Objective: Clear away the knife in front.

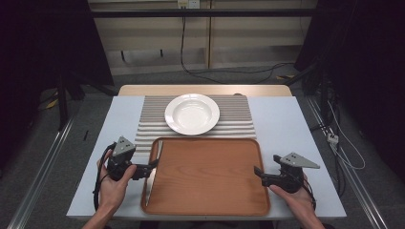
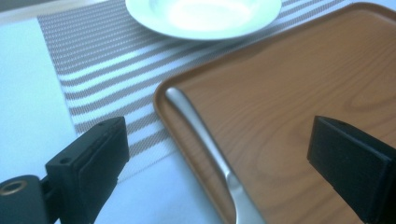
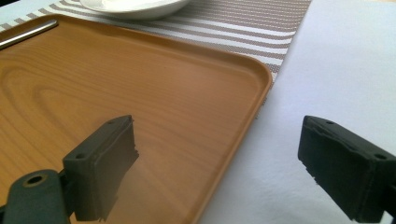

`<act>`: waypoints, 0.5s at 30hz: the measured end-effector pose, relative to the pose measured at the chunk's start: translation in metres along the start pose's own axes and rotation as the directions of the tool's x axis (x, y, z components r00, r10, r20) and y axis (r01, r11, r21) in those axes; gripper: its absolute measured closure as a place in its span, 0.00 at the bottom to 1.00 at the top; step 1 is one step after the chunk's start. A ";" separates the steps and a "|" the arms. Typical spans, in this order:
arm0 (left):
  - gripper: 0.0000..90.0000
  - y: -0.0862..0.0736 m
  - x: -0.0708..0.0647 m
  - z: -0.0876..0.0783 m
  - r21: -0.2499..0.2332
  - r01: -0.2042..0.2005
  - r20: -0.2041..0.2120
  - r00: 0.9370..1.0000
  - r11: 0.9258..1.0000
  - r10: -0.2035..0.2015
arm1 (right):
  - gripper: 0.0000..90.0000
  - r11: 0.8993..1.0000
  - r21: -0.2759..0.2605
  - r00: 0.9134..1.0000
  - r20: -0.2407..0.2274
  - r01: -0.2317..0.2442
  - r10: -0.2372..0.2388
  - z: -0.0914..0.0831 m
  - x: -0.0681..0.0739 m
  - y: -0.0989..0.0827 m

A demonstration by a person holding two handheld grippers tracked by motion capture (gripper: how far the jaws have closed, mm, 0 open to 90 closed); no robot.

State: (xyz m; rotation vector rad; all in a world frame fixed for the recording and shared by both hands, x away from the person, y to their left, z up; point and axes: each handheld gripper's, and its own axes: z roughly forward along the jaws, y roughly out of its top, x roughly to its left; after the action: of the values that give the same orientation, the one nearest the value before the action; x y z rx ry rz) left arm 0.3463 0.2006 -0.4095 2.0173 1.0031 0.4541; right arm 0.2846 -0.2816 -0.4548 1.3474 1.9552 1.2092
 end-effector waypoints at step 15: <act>0.07 -0.030 0.013 -0.006 0.023 0.045 -0.056 0.997 0.999 -0.044 | 0.12 1.000 -0.005 1.000 0.016 -0.003 0.003 -0.005 -0.001 -0.002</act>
State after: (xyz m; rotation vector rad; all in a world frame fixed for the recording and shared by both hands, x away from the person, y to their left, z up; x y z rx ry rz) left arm 0.3361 0.2244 -0.4306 2.0093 1.0898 0.4788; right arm 0.2800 -0.2846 -0.4537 1.3541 1.9383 1.2011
